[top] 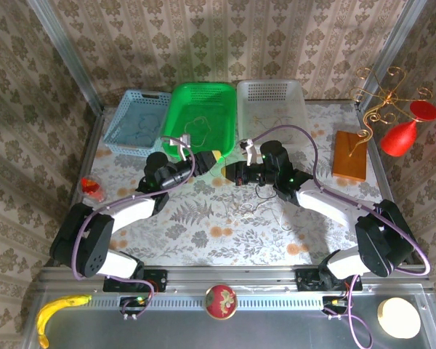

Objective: Untangle the cables

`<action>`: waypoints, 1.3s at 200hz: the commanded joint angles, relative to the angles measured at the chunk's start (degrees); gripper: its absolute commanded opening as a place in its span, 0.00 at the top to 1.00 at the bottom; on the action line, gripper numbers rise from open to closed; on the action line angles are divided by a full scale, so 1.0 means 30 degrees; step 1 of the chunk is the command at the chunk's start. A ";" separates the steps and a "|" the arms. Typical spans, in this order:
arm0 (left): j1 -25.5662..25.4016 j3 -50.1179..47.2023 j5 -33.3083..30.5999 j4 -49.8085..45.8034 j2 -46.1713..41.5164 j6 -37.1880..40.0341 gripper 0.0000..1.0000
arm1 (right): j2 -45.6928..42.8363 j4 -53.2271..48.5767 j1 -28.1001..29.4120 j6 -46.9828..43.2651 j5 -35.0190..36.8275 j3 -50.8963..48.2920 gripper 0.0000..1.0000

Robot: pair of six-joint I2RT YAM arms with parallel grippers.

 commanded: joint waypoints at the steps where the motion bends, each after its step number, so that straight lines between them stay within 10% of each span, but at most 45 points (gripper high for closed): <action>1: 0.0091 -0.0166 0.0088 0.1928 0.0275 -0.1246 0.30 | 0.0169 0.0729 0.0063 0.0341 0.0537 -0.0223 1.00; 223: 0.0859 0.0397 0.0503 0.1814 -0.0009 -0.1001 1.00 | 0.0655 0.0432 0.0063 0.0150 0.0357 -0.0772 1.00; 260: 0.0987 0.0949 0.0592 0.0981 -0.0619 -0.0547 1.00 | 0.0719 0.0207 0.0063 0.0019 0.0698 -0.1119 0.70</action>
